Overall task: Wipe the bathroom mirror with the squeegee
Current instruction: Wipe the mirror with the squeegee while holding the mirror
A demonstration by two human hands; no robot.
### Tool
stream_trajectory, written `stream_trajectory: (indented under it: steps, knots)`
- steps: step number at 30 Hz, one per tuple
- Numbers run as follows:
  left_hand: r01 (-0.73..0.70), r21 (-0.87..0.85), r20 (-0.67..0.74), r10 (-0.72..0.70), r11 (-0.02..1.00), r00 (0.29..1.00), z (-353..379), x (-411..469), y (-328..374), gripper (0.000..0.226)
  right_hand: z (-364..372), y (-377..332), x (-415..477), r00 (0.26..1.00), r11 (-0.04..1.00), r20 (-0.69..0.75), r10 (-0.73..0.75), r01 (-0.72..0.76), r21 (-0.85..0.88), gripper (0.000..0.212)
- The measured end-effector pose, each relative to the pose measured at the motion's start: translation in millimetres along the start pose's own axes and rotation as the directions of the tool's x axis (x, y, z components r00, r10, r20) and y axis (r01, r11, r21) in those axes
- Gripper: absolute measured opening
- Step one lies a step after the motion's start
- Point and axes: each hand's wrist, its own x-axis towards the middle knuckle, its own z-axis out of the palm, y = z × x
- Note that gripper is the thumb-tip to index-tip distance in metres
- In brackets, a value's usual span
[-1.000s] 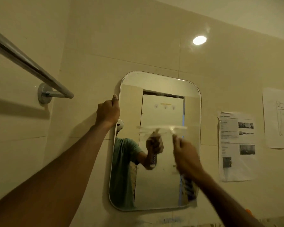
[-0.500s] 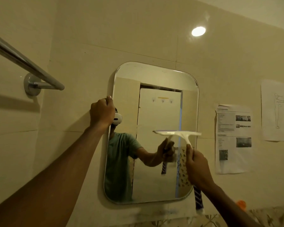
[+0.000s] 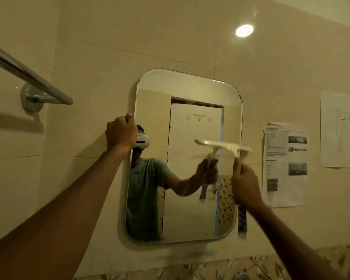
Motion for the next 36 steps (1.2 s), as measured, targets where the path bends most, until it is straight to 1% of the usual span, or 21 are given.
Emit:
stream_trajectory:
  steps: [3,5,6,8,11,13,15,16,18,21,23,25,26,28,30,32,34,36]
  knots:
    - [0.000,-0.018,0.002,0.000,1.000,1.000,-2.2,-1.8,1.3,0.052,12.5,33.3,-67.5,0.990,0.991,0.049,0.136,-0.135,-0.021,0.044]
    - [0.011,-0.020,0.013,-0.011,1.000,1.000,-5.3,-3.0,3.4,0.051,9.4,30.2,-88.9,0.972,0.974,0.077,0.224,-0.220,-0.052,0.043]
    - [0.021,-0.022,0.028,-0.020,1.000,0.999,-7.0,-3.2,3.8,0.051,5.6,23.5,-87.0,0.971,0.975,0.093,0.222,-0.218,-0.050,0.044]
    - [0.021,-0.040,0.045,-0.019,0.999,0.999,-8.1,-2.1,3.1,0.050,-2.8,0.1,-64.2,0.986,0.992,0.109,0.123,-0.122,-0.022,0.046]
    - [0.028,-0.052,0.053,-0.025,0.998,0.998,-10.5,-1.5,2.3,0.050,-4.6,-57.7,-6.9,0.998,0.999,0.042,-0.045,0.045,0.012,0.046]
    - [0.041,-0.057,0.070,-0.037,0.998,0.997,-11.8,-1.4,2.9,0.048,3.1,-93.8,22.7,0.994,0.995,0.019,-0.104,0.104,0.010,0.045]
    - [0.052,-0.068,0.086,-0.046,0.996,0.995,-12.7,-0.5,3.2,0.045,15.3,-108.0,32.0,0.993,0.993,0.031,-0.115,0.115,0.006,0.042]
    - [0.058,-0.071,0.097,-0.051,0.996,0.994,-12.8,0.5,2.3,0.044,23.6,-104.2,27.4,0.993,0.994,0.048,-0.104,0.105,-0.006,0.042]
    - [0.058,-0.073,0.109,-0.050,0.996,0.993,-11.7,3.6,-1.2,0.043,42.2,-80.2,-1.2,0.996,0.998,0.064,-0.063,0.064,-0.022,0.042]
    - [0.054,-0.059,0.108,-0.047,0.997,0.993,-10.4,4.2,-2.5,0.042,62.1,-38.7,-69.9,0.998,0.999,0.061,-0.008,0.011,-0.048,0.040]
    - [0.058,-0.062,0.120,-0.050,0.996,0.992,-11.0,4.1,-2.5,0.043,65.3,-27.4,-103.6,0.994,0.995,0.096,0.050,-0.041,-0.089,0.040]
    - [0.081,-0.089,0.145,-0.067,0.993,0.987,-12.8,5.7,-4.8,0.045,59.9,-33.4,-109.4,0.987,0.991,0.131,0.096,-0.083,-0.101,0.042]
    - [0.101,-0.112,0.164,-0.082,0.989,0.983,-13.9,7.5,-7.0,0.046,55.5,-43.1,-101.9,0.986,0.995,0.144,0.084,-0.074,-0.072,0.043]
    - [0.157,-0.167,0.217,-0.119,0.973,0.969,-17.6,10.8,-10.1,0.050,47.8,-74.1,-73.7,0.990,1.000,0.144,0.002,0.001,-0.016,0.042]
    - [0.233,-0.222,0.298,-0.161,0.947,0.941,-22.8,15.0,-9.4,0.056,47.7,-110.9,-37.4,0.986,0.995,0.132,-0.103,0.101,0.015,0.040]
    - [0.302,-0.270,0.382,-0.186,0.914,0.905,-28.4,20.0,-7.2,0.060,53.4,-142.2,-9.1,0.978,0.985,0.116,-0.171,0.168,0.033,0.039]
    - [0.338,-0.283,0.447,-0.189,0.898,0.874,-34.2,24.3,-5.9,0.064,63.3,-153.9,-2.7,0.973,0.979,0.112,-0.201,0.195,0.062,0.037]
    - [0.356,-0.279,0.500,-0.182,0.892,0.847,-37.5,26.8,-6.1,0.068,77.1,-141.3,-20.7,0.970,0.980,0.149,-0.194,0.185,0.075,0.032]
